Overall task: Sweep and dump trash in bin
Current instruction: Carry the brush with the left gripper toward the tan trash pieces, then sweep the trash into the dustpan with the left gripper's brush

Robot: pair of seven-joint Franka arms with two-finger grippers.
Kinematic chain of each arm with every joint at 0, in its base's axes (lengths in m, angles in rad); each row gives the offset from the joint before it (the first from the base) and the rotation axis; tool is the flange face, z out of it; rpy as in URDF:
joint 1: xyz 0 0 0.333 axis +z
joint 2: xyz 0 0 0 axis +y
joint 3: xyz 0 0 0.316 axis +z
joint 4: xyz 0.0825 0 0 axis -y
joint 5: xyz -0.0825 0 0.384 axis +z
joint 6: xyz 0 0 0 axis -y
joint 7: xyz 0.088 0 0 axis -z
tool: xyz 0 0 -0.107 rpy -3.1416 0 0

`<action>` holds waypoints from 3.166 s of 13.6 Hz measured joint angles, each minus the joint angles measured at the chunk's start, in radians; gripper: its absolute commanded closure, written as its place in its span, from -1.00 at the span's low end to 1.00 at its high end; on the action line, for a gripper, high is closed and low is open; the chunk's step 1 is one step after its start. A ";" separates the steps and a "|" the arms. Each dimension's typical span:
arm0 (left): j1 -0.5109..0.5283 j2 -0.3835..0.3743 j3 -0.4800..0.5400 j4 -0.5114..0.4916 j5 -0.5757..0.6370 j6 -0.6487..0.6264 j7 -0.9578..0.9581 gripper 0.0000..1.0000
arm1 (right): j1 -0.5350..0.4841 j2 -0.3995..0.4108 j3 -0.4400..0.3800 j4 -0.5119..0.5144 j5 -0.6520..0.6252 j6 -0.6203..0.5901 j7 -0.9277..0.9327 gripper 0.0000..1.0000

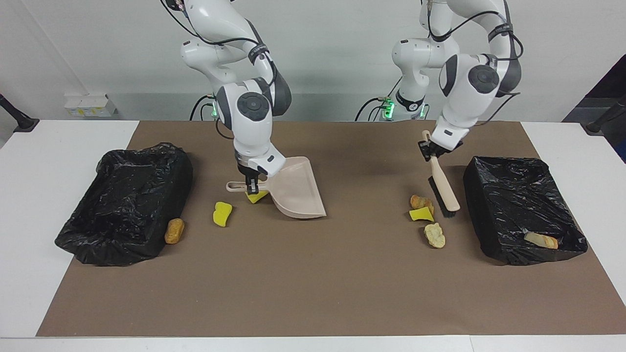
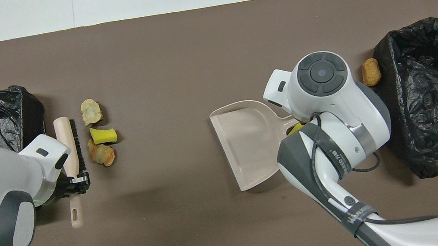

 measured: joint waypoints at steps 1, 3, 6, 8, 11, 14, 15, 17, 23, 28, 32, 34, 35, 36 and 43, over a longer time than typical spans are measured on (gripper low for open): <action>0.006 0.030 -0.001 0.000 0.004 0.038 0.000 1.00 | 0.018 0.000 0.000 -0.007 0.000 0.006 0.049 1.00; 0.011 0.082 -0.001 -0.002 0.006 0.085 -0.007 1.00 | 0.046 0.000 0.001 -0.012 0.000 0.012 0.149 1.00; -0.002 0.107 -0.020 -0.035 0.006 0.134 -0.075 1.00 | 0.057 0.000 0.001 -0.020 -0.001 0.039 0.201 1.00; -0.064 0.102 -0.029 -0.062 -0.005 0.148 -0.143 1.00 | 0.060 0.000 0.001 -0.030 -0.002 0.050 0.214 1.00; -0.184 0.097 -0.035 -0.072 -0.113 0.171 -0.180 1.00 | 0.077 0.001 0.001 -0.038 -0.004 0.052 0.247 1.00; -0.307 0.095 -0.040 -0.073 -0.195 0.208 -0.209 1.00 | 0.081 0.001 0.001 -0.039 -0.005 0.056 0.251 1.00; -0.342 0.095 -0.041 -0.073 -0.204 0.223 -0.221 1.00 | 0.081 0.001 0.000 -0.040 -0.005 0.056 0.251 1.00; -0.399 0.094 -0.044 -0.073 -0.231 0.245 -0.234 1.00 | 0.081 0.002 0.000 -0.042 -0.005 0.056 0.251 1.00; -0.503 0.069 -0.051 -0.063 -0.335 0.287 -0.246 1.00 | 0.083 0.003 0.000 -0.046 -0.010 0.056 0.265 1.00; -0.443 -0.061 -0.009 -0.034 -0.309 0.098 -0.231 1.00 | 0.085 0.006 0.000 -0.046 -0.010 0.057 0.269 1.00; -0.267 -0.055 0.003 0.002 -0.039 0.042 -0.210 1.00 | 0.085 0.007 0.000 -0.046 -0.010 0.058 0.269 1.00; -0.186 -0.016 0.005 0.044 0.064 0.041 -0.194 1.00 | 0.085 0.007 0.000 -0.046 -0.010 0.058 0.269 1.00; -0.153 0.017 0.006 0.068 0.111 0.040 -0.184 1.00 | 0.085 0.007 0.000 -0.046 -0.010 0.058 0.269 1.00; -0.125 0.059 0.006 0.090 0.160 0.041 -0.176 1.00 | 0.085 0.007 0.000 -0.046 -0.010 0.058 0.269 1.00; -0.034 0.217 -0.012 0.077 0.226 0.186 -0.099 1.00 | 0.085 0.008 0.000 -0.046 -0.010 0.058 0.269 1.00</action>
